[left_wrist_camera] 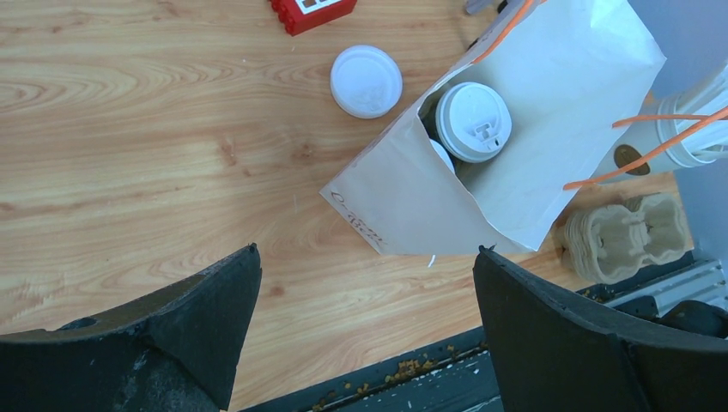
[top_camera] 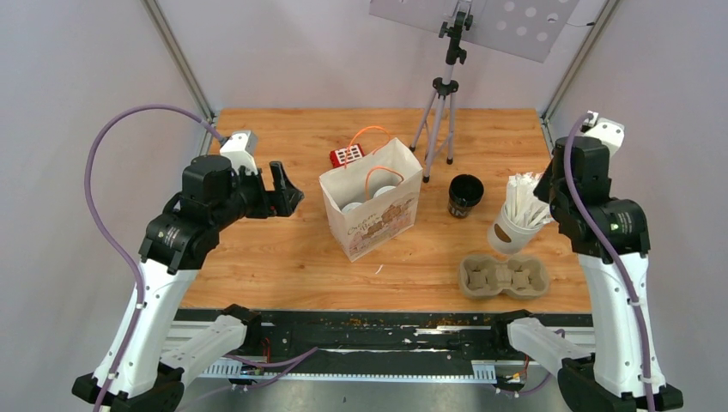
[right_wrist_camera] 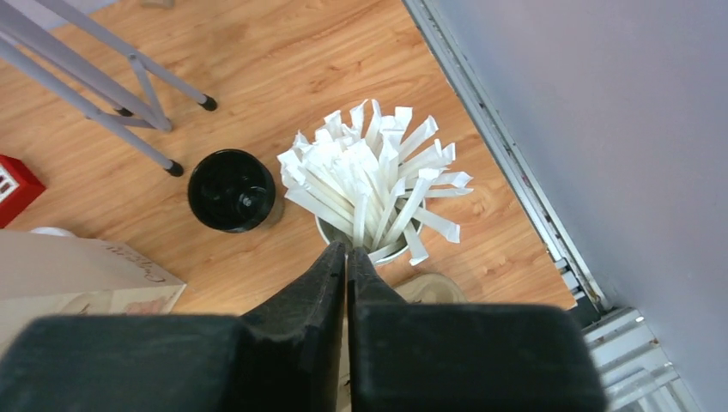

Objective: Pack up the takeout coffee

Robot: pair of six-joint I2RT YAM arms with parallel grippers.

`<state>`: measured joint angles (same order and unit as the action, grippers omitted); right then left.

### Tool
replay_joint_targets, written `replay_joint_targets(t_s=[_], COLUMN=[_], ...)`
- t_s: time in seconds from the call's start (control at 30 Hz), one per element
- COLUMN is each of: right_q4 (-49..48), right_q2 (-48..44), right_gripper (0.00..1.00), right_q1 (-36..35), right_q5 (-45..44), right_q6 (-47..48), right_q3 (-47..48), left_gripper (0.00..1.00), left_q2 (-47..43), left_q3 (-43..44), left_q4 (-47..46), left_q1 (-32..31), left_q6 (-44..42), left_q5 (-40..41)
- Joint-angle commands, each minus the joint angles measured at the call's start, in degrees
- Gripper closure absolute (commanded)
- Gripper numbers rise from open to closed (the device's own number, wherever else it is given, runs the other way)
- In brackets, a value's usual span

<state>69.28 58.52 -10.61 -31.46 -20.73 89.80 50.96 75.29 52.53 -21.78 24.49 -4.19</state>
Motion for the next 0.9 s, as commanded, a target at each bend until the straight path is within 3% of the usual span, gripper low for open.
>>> replay_joint_targets(t_s=[0.0, 0.03, 0.07, 0.33, 0.7, 0.87], right_q4=[4.0, 4.7, 4.2, -7.6, -17.7, -18.3], right_q2=[-0.2, -0.3, -0.9, -4.1, -2.9, -1.9], right_gripper=[0.85, 0.74, 0.69, 0.57, 0.59, 0.74], right_q1=[0.3, 0.3, 0.3, 0.4, 0.6, 0.6], right_q5=[5.1, 4.7, 4.4, 5.6, 3.5, 1.0], right_q6=[3.9, 2.4, 1.5, 2.2, 6.8, 9.7], right_q3=[0.7, -1.3, -3.6, -18.8, -27.5, -27.6], left_gripper=[0.0, 0.0, 0.0, 0.0, 0.0, 0.0], left_q2=[-0.3, -0.3, -0.3, -1.2, -3.8, -1.8], left_q3=[1.1, 0.6, -0.1, -6.1, -9.7, -8.1], left_q4=[-0.9, -1.2, -1.6, -4.1, -3.4, -0.8], left_q1=[-0.1, -0.1, -0.1, -0.1, -0.1, -0.1], left_q6=[-0.7, -0.5, -0.4, 1.3, 1.5, -0.2], left_q5=[-0.5, -0.7, -0.9, 3.4, 6.0, 4.6])
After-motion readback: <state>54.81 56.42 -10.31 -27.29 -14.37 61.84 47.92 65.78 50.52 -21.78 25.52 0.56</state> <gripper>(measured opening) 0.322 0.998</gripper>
